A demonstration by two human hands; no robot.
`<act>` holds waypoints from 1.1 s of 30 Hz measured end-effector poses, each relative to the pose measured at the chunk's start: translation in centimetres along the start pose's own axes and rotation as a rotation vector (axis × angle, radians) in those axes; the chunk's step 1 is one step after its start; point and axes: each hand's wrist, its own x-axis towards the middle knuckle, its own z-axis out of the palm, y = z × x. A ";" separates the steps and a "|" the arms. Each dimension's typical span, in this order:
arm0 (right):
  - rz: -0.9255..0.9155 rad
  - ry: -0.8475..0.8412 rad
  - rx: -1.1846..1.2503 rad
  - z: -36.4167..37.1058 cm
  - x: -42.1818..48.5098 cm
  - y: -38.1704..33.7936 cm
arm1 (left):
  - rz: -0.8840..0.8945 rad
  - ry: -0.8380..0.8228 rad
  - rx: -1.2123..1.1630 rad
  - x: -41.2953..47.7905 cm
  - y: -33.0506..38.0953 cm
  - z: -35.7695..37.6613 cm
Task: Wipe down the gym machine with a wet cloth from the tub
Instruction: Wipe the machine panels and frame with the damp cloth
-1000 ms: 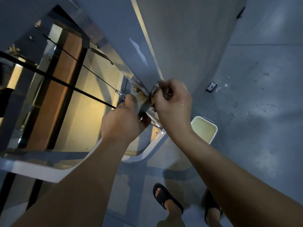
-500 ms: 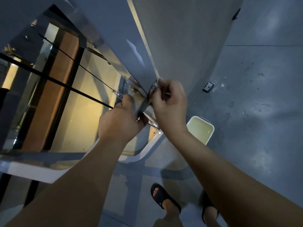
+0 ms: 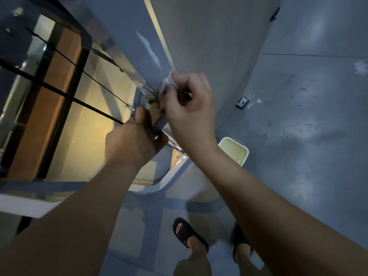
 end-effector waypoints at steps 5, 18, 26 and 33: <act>0.070 -0.013 0.036 0.3 -0.9 -0.9 | 0.072 -0.047 0.019 0.0 -0.3 -0.3; -0.175 -0.057 -0.092 0.0 -0.6 -1.6 | 0.058 -0.059 0.003 0.0 -0.5 -0.4; -0.001 -0.136 -0.043 -0.4 -0.1 -3.7 | 0.046 -0.065 -0.052 0.0 -0.7 -0.5; 0.131 -0.175 -0.054 -0.7 -0.3 -2.6 | 0.006 -0.106 -0.012 0.2 -0.4 -1.1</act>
